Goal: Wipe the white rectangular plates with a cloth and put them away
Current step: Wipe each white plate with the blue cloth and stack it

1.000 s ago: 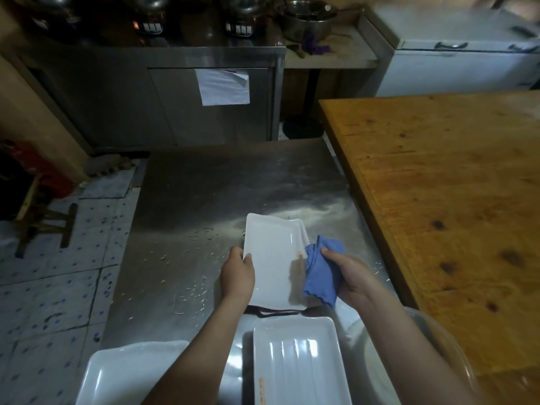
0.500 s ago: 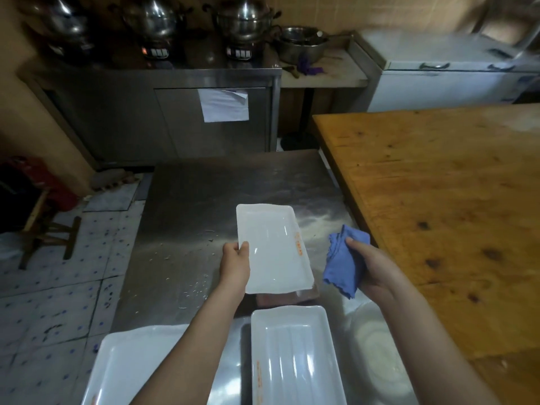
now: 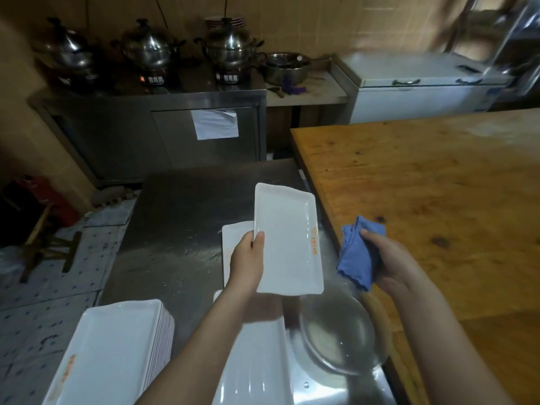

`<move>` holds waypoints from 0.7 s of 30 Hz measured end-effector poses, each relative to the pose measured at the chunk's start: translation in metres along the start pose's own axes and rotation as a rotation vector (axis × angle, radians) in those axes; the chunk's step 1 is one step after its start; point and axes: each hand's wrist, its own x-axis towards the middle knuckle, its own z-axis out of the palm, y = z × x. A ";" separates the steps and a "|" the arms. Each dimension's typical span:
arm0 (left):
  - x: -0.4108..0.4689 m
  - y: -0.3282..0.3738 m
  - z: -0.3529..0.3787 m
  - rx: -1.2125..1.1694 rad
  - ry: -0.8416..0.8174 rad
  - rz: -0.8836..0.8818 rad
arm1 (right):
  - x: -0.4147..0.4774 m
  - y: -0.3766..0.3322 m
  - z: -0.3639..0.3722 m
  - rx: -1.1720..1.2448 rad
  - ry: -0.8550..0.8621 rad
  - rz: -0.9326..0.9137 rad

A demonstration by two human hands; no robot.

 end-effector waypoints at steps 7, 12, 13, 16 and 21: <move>-0.051 0.018 0.030 -0.044 -0.048 0.138 | -0.013 -0.010 -0.035 -0.023 -0.028 -0.018; -0.075 0.025 0.039 -0.054 -0.022 0.209 | -0.017 -0.010 -0.052 -0.057 -0.045 -0.031; -0.078 0.026 0.041 -0.056 -0.016 0.217 | -0.018 -0.011 -0.055 -0.058 -0.050 -0.030; -0.085 0.029 0.045 -0.063 0.016 0.219 | -0.019 -0.011 -0.060 -0.064 -0.074 -0.031; -0.093 0.033 0.053 -0.064 0.059 0.220 | -0.019 -0.012 -0.064 -0.070 -0.111 -0.040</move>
